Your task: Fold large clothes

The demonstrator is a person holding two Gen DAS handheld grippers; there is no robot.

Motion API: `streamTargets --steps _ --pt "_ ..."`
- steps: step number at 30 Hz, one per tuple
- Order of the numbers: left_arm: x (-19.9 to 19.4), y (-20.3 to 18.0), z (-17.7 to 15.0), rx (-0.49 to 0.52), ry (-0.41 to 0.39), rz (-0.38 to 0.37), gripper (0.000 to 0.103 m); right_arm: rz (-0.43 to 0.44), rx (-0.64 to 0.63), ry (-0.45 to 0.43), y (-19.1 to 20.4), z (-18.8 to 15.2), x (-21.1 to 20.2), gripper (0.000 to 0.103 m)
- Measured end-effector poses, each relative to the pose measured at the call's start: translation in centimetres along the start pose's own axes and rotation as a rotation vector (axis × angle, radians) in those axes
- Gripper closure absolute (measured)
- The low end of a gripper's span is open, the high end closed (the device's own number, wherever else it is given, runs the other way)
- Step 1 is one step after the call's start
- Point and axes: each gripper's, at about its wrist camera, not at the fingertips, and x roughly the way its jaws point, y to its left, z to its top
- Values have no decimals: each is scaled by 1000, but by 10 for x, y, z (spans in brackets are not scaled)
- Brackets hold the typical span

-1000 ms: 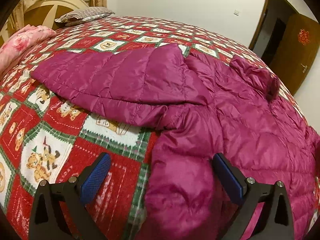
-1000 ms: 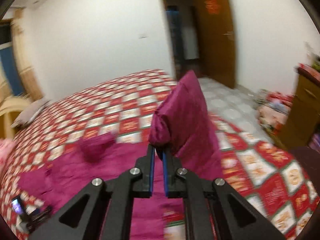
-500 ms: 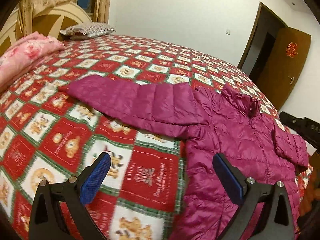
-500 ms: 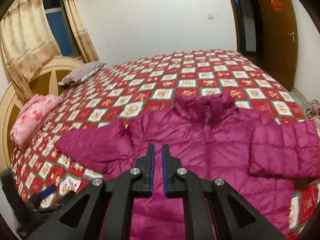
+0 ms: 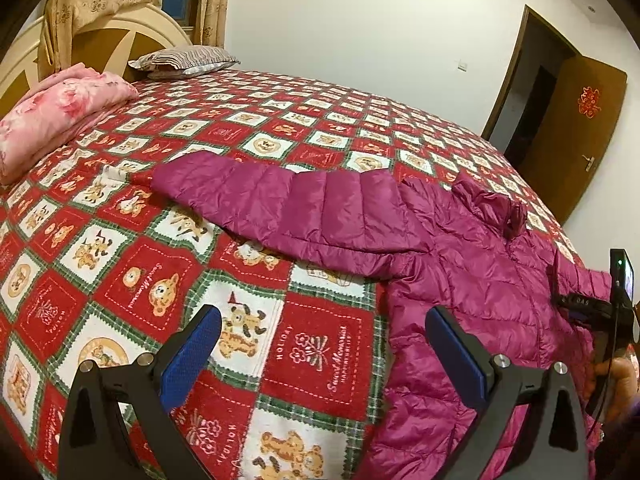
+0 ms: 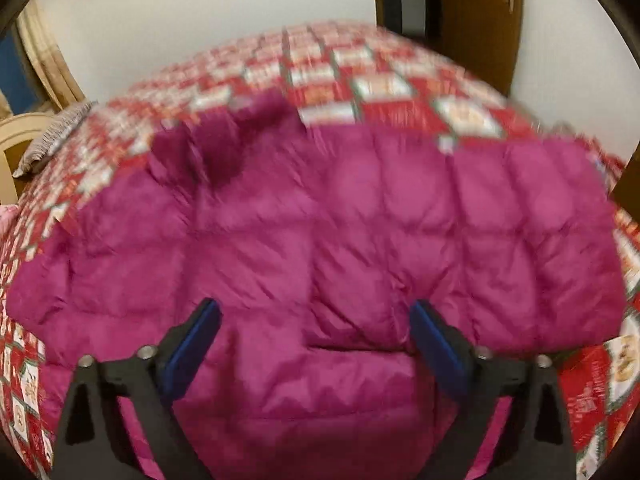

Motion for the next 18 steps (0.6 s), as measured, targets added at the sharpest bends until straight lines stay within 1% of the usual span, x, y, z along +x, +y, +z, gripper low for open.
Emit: streamTargets --steps 1,2,3,4,7,9,10,11,13,16,18 --pt "0 2 1 2 1 6 1 -14 7 -7 -4 -2 -1 61" --pt "0 5 2 -3 -2 12 1 5 18 -15 -7 -2 -5 63" --pt "0 7 2 -10 -5 13 1 21 26 -25 -8 -2 -10 78" --pt "-1 13 4 -28 -9 12 1 26 28 -42 -7 -1 -19 88" --pt "-4 25 7 -79 -22 6 1 65 17 -119 2 3 -52 88" --pt "-7 30 9 -102 -36 5 1 147 -18 -156 29 4 -78 88" --pt "-9 33 9 -113 -42 5 1 168 -36 -164 37 3 -82 88" --pt "-12 36 10 -118 -45 2 1 202 -70 -174 58 0 -91 88" --pt "-16 38 11 -115 -53 5 1 271 -110 -171 88 -5 -96 88" --pt "-22 42 13 -101 -69 23 1 364 -146 -128 134 -18 -88 88" --pt "-25 46 15 -95 -75 30 1 380 -177 -101 158 -27 -76 88"
